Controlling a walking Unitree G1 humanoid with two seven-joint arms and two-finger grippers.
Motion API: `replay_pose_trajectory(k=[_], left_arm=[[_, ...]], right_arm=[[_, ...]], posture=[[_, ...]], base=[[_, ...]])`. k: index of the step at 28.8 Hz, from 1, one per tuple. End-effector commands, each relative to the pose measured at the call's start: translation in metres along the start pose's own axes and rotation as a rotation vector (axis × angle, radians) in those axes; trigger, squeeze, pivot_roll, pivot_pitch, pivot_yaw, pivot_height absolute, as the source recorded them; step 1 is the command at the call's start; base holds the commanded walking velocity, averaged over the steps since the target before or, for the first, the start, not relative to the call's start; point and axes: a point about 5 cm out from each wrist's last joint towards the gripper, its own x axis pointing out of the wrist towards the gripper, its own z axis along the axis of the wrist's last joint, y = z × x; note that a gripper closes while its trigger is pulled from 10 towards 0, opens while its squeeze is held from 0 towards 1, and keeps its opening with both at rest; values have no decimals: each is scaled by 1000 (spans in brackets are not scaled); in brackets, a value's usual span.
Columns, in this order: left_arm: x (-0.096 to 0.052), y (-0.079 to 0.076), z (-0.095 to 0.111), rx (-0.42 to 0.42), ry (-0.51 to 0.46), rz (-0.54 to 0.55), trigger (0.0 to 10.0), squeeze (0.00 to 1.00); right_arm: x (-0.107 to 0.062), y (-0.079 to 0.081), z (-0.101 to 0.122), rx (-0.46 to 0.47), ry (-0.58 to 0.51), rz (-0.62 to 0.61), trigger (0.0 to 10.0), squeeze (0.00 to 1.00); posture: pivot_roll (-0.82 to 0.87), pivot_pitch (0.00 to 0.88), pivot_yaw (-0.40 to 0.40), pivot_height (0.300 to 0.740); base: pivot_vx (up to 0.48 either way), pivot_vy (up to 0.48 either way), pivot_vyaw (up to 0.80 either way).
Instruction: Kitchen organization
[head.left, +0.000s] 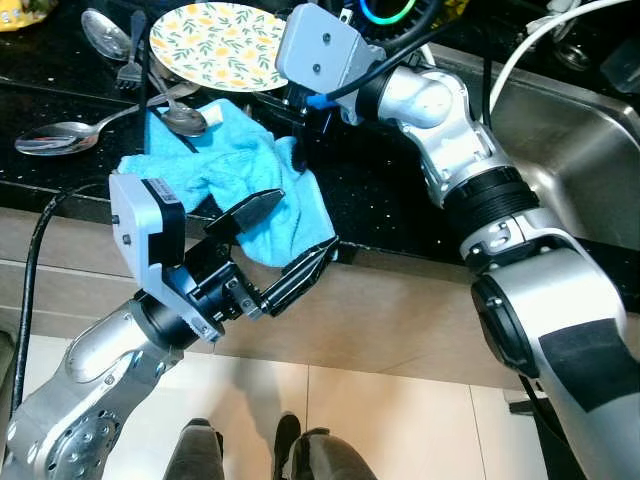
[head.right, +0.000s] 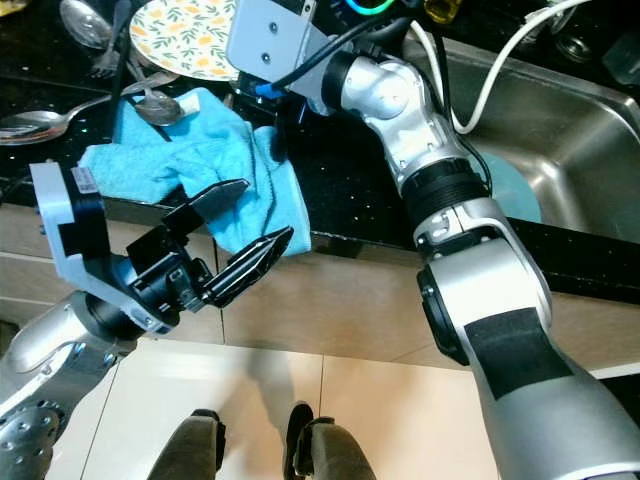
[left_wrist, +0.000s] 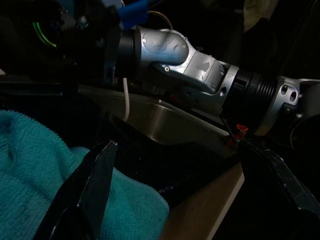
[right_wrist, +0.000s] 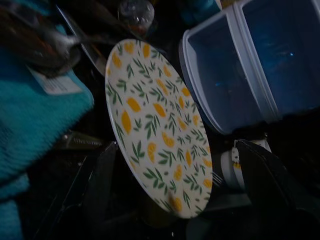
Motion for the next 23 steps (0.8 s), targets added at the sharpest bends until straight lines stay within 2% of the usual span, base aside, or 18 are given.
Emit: replay_pose_trajectory(k=[1, 10, 15, 18, 19, 20, 21, 22, 23], left_arm=[[2, -3, -5, -15, -1, -16, 10000, 0], [-3, 2, -13, -22, 10, 32, 10000, 0], [-5, 2, -15, -27, 14, 38, 10000, 0], [-6, 2, -15, -23, 13, 43, 10000, 0], [-6, 2, -15, -20, 11, 46, 10000, 0], [-6, 2, -15, -20, 11, 46, 10000, 0], [-6, 2, -15, -19, 11, 48, 10000, 0], [-7, 2, -15, -17, 11, 50, 10000, 0], [-7, 3, -14, -3, 12, 64, 10000, 0]], right_arm=[[-3, -3, -5, -54, 46, -4, 10000, 0], [1, 16, -11, -80, 71, 76, 10000, 0], [2, 16, -12, -88, 81, 66, 10000, 0], [5, 13, -9, -97, 82, 9, 10000, 0], [8, 11, -7, -92, 74, -22, 9137, 0], [8, 11, -7, -92, 74, -22, 9137, 0], [9, 11, -6, -90, 70, -32, 6118, 0], [9, 10, -5, -89, 66, -44, 6118, 0], [12, 11, -2, -78, 54, -66, 3176, 0]], posture=[[313, 169, -193, 740], [309, 170, -196, 740], [311, 171, -197, 740], [314, 171, -199, 740], [315, 170, -201, 740], [315, 170, -201, 740], [315, 170, -201, 740], [315, 170, -201, 740], [317, 172, -204, 740]], base=[[0, 0, 0], [0, 0, 0], [0, 0, 0], [0, 0, 0], [0, 0, 0], [0, 0, 0], [0, 0, 0], [0, 0, 0], [0, 0, 0]])
